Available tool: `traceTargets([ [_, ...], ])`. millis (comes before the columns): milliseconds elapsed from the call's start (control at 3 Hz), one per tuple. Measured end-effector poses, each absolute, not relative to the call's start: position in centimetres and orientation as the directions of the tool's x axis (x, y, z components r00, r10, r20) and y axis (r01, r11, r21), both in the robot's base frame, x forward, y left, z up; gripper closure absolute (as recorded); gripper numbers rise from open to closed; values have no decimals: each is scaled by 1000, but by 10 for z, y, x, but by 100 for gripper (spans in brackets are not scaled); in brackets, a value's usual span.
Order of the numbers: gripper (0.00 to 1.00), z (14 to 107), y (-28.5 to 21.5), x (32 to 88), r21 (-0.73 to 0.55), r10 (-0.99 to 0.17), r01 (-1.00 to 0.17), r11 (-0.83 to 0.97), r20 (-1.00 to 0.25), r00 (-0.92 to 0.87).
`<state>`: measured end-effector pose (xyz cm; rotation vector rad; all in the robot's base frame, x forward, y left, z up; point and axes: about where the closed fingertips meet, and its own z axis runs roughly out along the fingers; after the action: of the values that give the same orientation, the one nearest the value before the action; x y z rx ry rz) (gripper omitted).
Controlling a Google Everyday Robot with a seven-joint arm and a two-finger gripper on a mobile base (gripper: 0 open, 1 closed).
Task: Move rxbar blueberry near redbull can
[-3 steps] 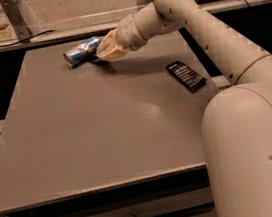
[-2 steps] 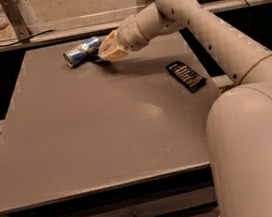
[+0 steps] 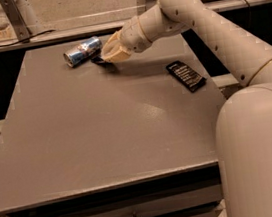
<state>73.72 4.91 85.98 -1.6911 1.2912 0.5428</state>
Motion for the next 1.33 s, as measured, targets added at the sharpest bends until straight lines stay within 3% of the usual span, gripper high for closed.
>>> traceTargets([
  [333,13,854,50,732,-379,-521,-924,-42,-781,344],
  [667,0,841,58,724,-352,-517,-935,-53,-791,327],
  [1333,0,869,42,712,-345,-514,-937,52,-814,271],
])
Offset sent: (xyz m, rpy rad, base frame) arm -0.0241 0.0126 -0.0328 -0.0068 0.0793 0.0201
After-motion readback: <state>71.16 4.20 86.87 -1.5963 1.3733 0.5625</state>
